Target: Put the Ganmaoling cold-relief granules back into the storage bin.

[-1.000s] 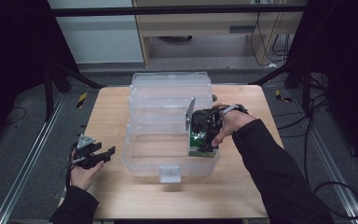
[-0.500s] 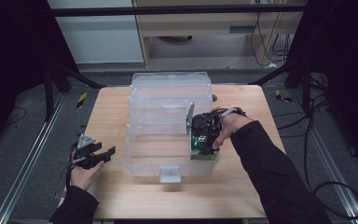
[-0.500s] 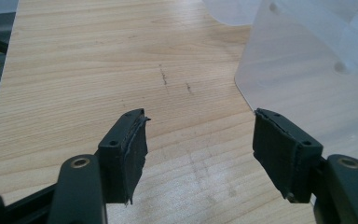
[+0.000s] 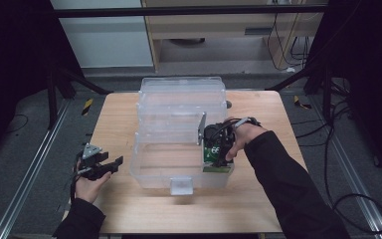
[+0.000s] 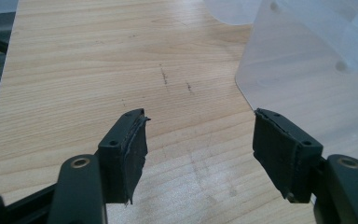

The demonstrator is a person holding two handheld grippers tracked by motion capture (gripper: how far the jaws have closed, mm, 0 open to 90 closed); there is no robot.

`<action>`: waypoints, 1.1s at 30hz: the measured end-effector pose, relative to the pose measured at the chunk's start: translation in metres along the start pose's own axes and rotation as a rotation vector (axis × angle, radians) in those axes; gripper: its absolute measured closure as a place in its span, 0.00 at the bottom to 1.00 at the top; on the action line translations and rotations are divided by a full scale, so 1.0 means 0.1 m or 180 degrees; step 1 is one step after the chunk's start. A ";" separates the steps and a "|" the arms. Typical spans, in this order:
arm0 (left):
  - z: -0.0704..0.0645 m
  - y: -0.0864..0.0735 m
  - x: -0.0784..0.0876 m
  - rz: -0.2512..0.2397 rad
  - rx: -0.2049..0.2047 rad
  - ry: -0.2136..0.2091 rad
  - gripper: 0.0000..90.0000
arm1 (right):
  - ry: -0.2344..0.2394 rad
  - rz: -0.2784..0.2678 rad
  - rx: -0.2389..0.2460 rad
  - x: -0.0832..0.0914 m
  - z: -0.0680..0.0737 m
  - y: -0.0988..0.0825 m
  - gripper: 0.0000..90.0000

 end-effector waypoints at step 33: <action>-0.01 -0.01 -0.01 0.0022 -0.0014 -0.0005 0.38 | 0.0077 0.0061 0.0029 -0.30 0.04 -0.03 0.18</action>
Point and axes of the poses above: each handheld gripper's, and its own axes: x roughly backward along the jaws, y roughly out of its top, z roughly to its left, the point moved 5 cm from there along -x, roughly forward along the jaws, and after that the axes turned 5 degrees about -y, right-handed, at the moved point
